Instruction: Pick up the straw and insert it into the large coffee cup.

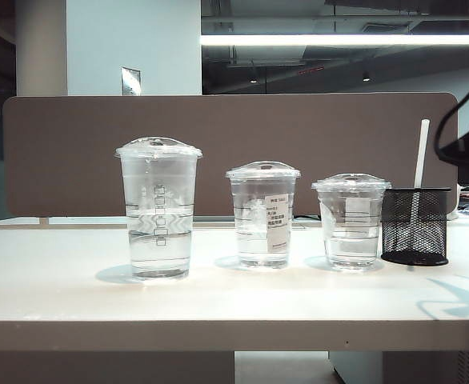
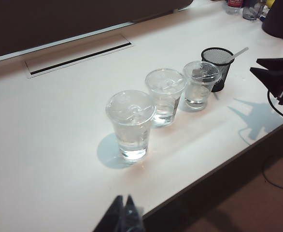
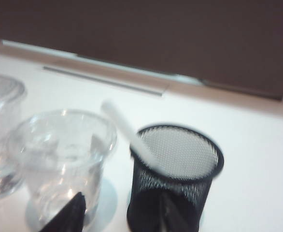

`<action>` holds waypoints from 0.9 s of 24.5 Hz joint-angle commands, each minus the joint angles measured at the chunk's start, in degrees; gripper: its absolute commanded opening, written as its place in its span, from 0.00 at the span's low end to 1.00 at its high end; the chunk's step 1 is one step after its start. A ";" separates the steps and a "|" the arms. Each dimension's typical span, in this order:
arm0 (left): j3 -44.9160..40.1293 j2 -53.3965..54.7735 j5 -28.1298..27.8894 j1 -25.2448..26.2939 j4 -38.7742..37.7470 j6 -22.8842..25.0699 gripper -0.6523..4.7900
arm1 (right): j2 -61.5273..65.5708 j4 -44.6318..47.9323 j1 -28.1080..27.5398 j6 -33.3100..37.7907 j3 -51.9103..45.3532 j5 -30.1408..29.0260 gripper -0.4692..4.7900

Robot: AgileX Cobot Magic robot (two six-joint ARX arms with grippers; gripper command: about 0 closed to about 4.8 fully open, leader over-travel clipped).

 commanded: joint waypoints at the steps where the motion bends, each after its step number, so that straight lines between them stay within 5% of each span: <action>1: 0.09 -0.04 0.04 -0.04 0.57 0.17 0.12 | 3.45 2.49 0.09 -0.15 2.80 -0.20 0.50; 12: 0.09 -0.04 0.04 -0.07 0.55 0.17 0.12 | 13.03 3.04 0.09 -0.13 12.28 -1.68 0.49; 15: 0.09 -0.04 0.04 -0.07 0.55 0.17 0.12 | 14.64 3.06 0.09 -0.13 13.86 -1.70 0.41; 19: 0.09 -0.04 0.04 -0.04 0.55 0.17 0.12 | 16.02 2.78 0.09 -0.13 15.93 -1.73 0.18; 22: 0.09 -0.07 0.04 -0.04 0.55 0.17 0.12 | 15.91 4.13 0.09 -0.13 17.88 -1.75 0.16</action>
